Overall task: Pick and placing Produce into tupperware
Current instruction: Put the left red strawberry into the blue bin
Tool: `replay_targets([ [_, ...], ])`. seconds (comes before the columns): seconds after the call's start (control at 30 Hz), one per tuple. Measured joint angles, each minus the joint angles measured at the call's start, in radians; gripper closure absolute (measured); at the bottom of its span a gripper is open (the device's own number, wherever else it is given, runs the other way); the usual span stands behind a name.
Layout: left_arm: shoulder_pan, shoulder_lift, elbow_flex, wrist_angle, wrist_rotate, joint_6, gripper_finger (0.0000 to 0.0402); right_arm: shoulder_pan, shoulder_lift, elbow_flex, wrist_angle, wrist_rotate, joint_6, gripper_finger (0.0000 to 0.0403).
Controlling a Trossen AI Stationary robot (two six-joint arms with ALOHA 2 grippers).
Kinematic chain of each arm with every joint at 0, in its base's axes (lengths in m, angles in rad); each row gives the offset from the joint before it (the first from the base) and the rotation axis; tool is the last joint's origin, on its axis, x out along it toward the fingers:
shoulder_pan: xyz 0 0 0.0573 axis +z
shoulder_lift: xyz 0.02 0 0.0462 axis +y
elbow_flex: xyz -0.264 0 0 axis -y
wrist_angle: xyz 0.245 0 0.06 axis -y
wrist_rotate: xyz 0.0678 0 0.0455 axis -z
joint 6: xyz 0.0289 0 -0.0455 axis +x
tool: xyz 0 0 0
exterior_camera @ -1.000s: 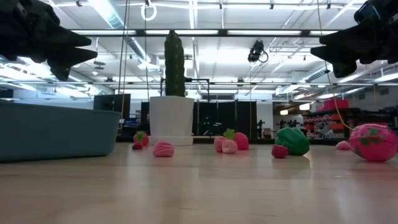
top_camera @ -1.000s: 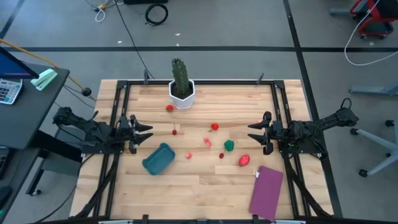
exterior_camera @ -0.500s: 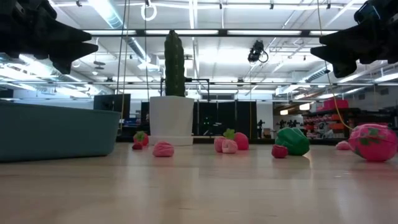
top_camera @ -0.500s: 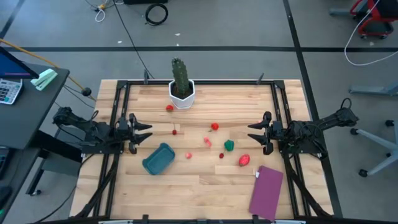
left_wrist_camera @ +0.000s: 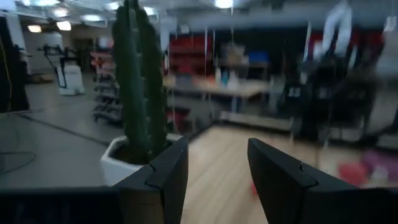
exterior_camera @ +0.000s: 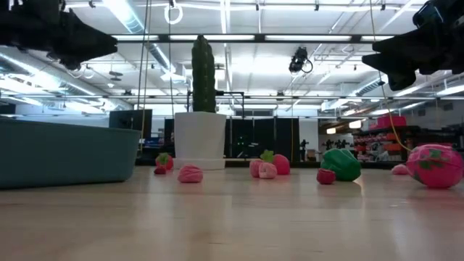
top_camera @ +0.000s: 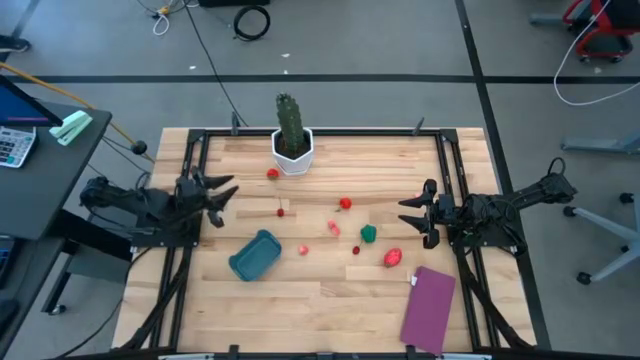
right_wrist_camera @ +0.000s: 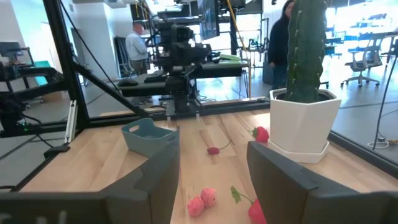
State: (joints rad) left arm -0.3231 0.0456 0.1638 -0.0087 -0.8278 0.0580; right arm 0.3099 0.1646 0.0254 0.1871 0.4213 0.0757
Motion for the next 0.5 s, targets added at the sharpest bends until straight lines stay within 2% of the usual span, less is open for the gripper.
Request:
replay_targets([
  [0.13,0.022,0.102,0.127,-0.338,0.087,-0.080,0.0230,0.000,0.000,0.000,0.000,0.000,0.000,0.0206],
  [0.2,0.034,0.176,0.171,-0.432,0.096,-0.099,0.0230,0.000,0.000,0.000,0.000,0.000,0.000,0.0206],
  [0.3,0.056,0.293,0.199,-0.417,0.151,-0.094,0.0230,0.000,0.000,0.000,0.000,0.000,0.000,0.0206],
  [0.5,0.118,0.539,0.188,-0.283,0.160,-0.120,0.0230,0.000,0.000,0.000,-0.008,0.000,0.000,0.0206],
])
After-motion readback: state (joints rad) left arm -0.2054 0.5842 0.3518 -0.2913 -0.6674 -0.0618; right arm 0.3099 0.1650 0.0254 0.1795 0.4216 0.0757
